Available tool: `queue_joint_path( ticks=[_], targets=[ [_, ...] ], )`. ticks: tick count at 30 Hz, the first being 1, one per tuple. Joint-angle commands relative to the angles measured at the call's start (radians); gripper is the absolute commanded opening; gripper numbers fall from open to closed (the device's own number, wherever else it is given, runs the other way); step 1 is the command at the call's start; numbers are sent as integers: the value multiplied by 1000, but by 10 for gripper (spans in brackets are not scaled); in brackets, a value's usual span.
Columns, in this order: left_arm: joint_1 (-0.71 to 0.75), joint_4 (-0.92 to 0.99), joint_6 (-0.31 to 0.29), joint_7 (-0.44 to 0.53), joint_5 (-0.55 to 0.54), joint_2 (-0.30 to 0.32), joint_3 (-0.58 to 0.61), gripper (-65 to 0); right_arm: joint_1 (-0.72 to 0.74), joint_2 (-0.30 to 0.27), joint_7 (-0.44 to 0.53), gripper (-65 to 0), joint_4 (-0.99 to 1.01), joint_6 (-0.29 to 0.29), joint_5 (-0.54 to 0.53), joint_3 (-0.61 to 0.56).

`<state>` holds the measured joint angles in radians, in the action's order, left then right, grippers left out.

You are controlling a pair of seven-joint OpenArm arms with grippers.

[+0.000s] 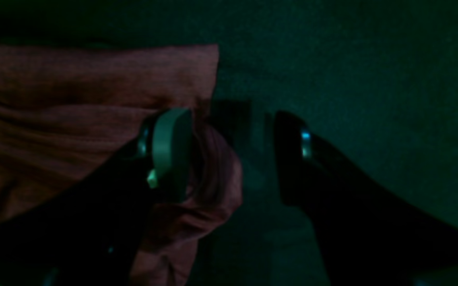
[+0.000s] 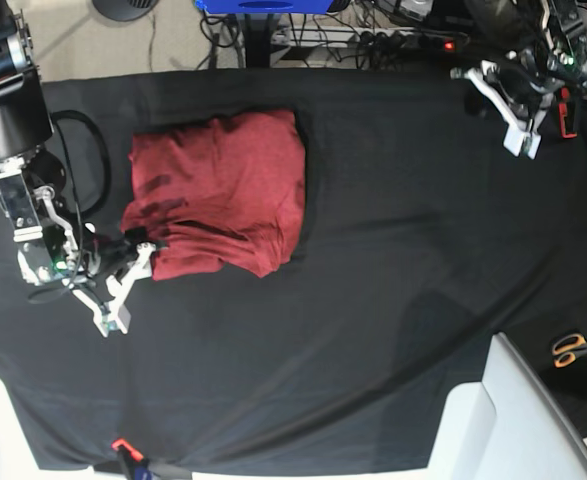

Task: Fold the T-shirt properly
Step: 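Tuck the bundle's loose corner under with the right gripper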

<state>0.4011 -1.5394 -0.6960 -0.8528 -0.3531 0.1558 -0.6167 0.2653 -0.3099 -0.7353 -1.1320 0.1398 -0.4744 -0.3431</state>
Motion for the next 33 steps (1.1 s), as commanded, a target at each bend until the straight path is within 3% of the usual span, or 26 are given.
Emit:
queue_joint_path(
  ticks=[1, 4, 17, 19, 22, 33],
  targets=[
    [6, -14, -2, 10, -13, 14, -6, -650, 24, -7, 12, -381, -13, 2, -7, 6],
    [5, -14, -2, 10, -13, 14, -6, -650, 24, 5, 7, -419, -13, 2, -4, 5],
    [5, -14, -2, 10, -13, 14, -6, -650, 24, 38, -20, -422, 43, 2, -4, 3],
    [5, -14, -2, 10, -13, 15, -6, -650, 24, 38, -23, -465, 43, 2, -4, 3],
    [5, -14, -2, 10, -13, 15, -6, -650, 27, 36, -23, -641, 42, 2, -4, 3],
    [5, -14, -2, 10, -13, 15, -6, -650, 61, 41, -27, -648, 31, 2, -4, 3]
  ],
)
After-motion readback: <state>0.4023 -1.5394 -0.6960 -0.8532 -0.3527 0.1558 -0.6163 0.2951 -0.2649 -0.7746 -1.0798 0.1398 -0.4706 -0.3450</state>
